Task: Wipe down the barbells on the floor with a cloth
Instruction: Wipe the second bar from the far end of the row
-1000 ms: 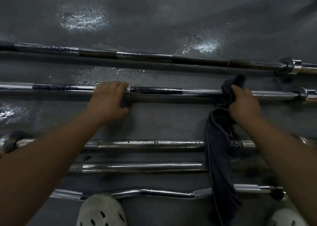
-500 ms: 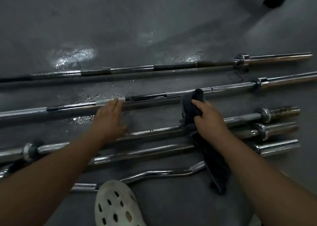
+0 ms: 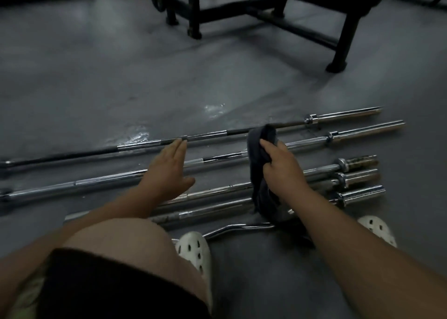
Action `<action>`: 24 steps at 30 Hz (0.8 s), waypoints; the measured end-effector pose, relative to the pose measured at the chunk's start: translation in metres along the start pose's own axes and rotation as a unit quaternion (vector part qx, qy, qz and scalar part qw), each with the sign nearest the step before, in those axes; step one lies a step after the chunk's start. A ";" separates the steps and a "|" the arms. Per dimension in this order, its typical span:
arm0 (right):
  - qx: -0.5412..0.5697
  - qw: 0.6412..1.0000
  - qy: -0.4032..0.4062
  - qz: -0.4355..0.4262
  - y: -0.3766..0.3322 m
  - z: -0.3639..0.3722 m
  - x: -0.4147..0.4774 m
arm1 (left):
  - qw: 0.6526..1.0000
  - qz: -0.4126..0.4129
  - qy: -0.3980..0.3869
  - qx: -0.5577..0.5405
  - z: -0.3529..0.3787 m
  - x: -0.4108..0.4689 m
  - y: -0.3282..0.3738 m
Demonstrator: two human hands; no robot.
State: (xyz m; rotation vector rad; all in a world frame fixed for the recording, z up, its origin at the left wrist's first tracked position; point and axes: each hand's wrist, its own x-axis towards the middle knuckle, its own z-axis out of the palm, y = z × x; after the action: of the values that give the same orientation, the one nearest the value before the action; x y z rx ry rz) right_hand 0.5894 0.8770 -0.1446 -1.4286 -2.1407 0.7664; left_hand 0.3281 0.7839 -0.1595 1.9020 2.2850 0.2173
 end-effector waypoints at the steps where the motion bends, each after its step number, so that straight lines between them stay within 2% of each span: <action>1: -0.009 1.000 0.001 -0.006 -0.006 -0.002 -0.004 | 1.000 0.002 0.008 -0.002 -0.007 -0.003 0.000; 5: -0.044 0.999 -0.007 -0.015 -0.015 0.004 -0.005 | 1.000 0.003 0.017 -0.003 -0.011 -0.005 -0.017; 8: -0.056 0.998 -0.016 -0.007 -0.002 0.023 0.011 | 1.000 -0.017 -0.003 -0.017 0.008 0.009 -0.039; 12: -0.066 0.996 -0.046 0.027 0.028 0.057 0.040 | 0.999 -0.013 -0.051 -0.009 0.051 0.041 -0.062; 19: -0.099 0.988 -0.093 0.071 0.082 0.115 0.114 | 0.992 0.045 -0.115 0.033 0.131 0.114 -0.090; 24: -0.155 0.973 -0.142 0.098 0.123 0.158 0.175 | 0.984 0.044 -0.162 0.056 0.189 0.165 -0.106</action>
State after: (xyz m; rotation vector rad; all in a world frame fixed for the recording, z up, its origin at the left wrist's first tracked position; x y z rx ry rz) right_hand 0.5091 1.0467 -0.3327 -1.8052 -2.4476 0.7708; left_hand 0.2374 0.9286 -0.3720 1.9259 2.0397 -0.2001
